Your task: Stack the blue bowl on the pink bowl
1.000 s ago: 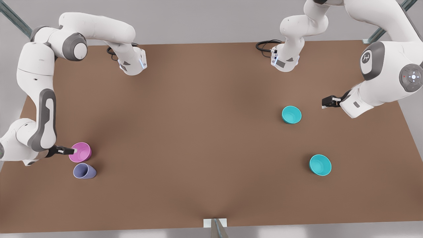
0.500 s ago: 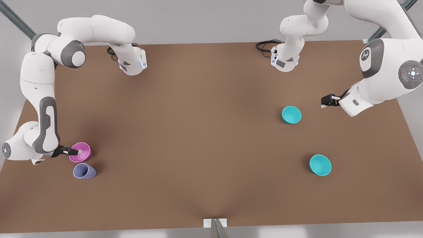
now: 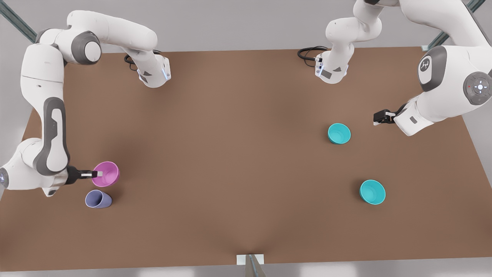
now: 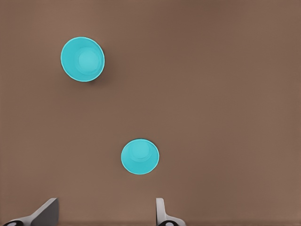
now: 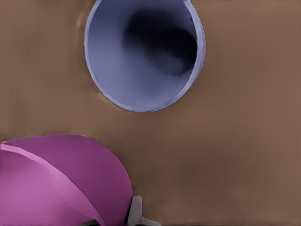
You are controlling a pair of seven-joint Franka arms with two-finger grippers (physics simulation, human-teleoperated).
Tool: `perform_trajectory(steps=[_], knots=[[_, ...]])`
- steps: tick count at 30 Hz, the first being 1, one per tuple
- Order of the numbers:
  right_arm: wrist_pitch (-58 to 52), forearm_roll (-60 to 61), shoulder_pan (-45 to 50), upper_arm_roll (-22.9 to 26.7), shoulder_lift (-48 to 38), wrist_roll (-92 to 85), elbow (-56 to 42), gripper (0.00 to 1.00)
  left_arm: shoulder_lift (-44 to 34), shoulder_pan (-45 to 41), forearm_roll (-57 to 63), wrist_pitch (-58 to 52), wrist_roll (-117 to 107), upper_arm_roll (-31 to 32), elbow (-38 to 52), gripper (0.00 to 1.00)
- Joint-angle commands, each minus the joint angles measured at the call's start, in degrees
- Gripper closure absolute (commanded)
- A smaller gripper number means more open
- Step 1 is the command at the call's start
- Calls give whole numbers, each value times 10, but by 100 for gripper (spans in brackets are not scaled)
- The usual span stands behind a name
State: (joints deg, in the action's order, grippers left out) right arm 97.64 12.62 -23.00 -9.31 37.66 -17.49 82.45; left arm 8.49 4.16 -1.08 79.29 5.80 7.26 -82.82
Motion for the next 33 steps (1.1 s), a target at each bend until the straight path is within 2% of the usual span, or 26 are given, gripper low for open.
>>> perform_trajectory(steps=[1,5,9,12,14,15,17,21,22,23,24,26,28,29,30,33], knots=[[-65,30,33,-22,-45,48,27,79,-1,1,0,-2,1,0,0,0],[-7,65,177,-23,-58,250,28,79,0,0,0,-5,1,0,0,0],[161,156,315,-22,-25,473,24,79,11,1,0,-5,1,-6,-6,0],[281,203,395,-22,33,611,-7,79,53,3,1,19,2,-37,-16,0],[354,204,437,-22,69,645,-27,79,43,4,-9,112,86,-95,-102,0],[384,204,451,-23,89,669,-39,79,63,6,-9,129,103,-114,-103,0],[429,206,470,-22,117,684,-49,79,67,6,-37,243,110,-126,-199,0],[445,205,478,-22,159,685,-73,79,108,2,-55,304,124,-124,-218,0],[446,205,479,-22,171,685,-84,79,108,-6,-98,414,124,-119,-297,0],[447,204,479,-22,175,685,-86,79,119,-12,-107,487,124,-114,-334,0],[447,203,479,-22,181,685,-92,79,125,-11,-107,501,123,-113,-341,0],[454,202,486,-20,185,685,-92,79,85,-27,-107,507,124,-104,-430,0],[454,203,487,-21,186,685,-92,79,68,-29,-107,506,125,-105,-458,0],[454,203,487,-20,186,682,-92,18,71,-29,-107,506,134,-107,-459,0],[454,203,487,-21,186,679,-92,0,72,-29,-107,516,137,-108,-467,0],[446,203,485,-21,181,676,-99,0,74,-29,-107,577,143,-108,-516,0]])
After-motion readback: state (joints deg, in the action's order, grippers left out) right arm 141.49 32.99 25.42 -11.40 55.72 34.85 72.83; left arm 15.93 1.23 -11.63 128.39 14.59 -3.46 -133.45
